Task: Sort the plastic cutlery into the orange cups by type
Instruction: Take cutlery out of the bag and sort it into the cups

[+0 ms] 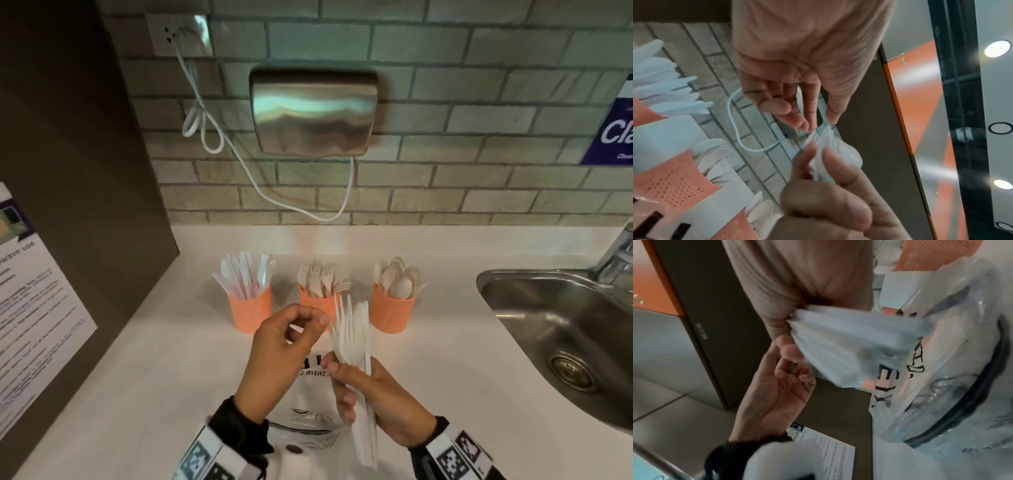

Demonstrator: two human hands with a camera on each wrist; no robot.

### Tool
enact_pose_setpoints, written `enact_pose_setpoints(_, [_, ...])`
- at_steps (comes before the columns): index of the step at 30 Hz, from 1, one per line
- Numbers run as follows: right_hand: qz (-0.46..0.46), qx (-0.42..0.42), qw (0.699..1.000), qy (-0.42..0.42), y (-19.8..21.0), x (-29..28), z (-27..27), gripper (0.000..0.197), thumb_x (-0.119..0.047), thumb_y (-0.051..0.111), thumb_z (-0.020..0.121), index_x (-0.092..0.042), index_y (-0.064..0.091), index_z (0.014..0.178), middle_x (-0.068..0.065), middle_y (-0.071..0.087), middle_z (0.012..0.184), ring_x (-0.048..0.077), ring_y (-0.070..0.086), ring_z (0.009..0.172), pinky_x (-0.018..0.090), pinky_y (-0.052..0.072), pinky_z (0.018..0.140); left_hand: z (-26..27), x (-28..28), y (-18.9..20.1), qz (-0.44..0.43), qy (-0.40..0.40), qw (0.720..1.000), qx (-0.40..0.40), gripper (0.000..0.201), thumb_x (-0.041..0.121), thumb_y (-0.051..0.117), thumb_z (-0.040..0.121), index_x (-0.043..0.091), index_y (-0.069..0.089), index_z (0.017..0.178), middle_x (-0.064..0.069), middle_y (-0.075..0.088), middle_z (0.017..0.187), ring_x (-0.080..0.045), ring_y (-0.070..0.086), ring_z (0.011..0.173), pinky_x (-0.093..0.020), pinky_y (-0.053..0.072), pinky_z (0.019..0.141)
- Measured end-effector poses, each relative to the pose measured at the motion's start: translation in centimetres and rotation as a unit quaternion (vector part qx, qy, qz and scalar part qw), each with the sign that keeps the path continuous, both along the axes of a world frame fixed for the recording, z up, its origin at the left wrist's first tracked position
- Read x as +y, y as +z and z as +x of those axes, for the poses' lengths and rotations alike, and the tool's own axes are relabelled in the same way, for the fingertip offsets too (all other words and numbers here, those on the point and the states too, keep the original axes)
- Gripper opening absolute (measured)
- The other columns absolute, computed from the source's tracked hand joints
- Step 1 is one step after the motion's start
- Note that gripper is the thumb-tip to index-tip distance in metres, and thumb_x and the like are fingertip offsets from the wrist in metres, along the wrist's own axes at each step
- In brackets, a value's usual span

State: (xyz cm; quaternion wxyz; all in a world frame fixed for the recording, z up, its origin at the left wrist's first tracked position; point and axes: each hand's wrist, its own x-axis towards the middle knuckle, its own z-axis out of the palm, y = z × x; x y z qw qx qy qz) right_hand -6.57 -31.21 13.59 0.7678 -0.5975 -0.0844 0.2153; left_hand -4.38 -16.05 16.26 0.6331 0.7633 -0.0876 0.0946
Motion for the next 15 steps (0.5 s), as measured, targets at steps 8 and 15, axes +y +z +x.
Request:
enact_pose_setpoints(8, [-0.107, -0.067, 0.99, -0.057, -1.6, 0.6, -0.4, 0.033, -0.019, 0.055, 0.083, 0.007, 0.048, 0.103, -0.007, 0.045, 0.048, 0.01, 0.042, 0.042, 0.023, 0.043, 0.044, 0.1, -1.6, -0.3, 0.015, 0.022, 0.997, 0.069, 0.023, 0.035, 0.069, 0.077, 0.014, 0.066, 0.071, 0.006, 0.065, 0.062, -0.009, 0.057, 0.044, -0.022, 0.046, 0.052])
enact_pose_setpoints(15, [-0.202, -0.106, 0.973, -0.04, -2.0, -0.5, -0.2, 0.015, -0.008, 0.049, 0.091, -0.021, 0.05, 0.099, -0.005, 0.05, 0.048, 0.012, 0.046, 0.04, 0.024, 0.045, 0.048, 0.7, -1.3, -0.3, 0.091, 0.005, 0.992, 0.084, 0.026, 0.034, 0.064, 0.083, 0.012, 0.069, 0.07, -0.002, 0.07, 0.068, -0.01, 0.06, 0.045, -0.027, 0.051, 0.057])
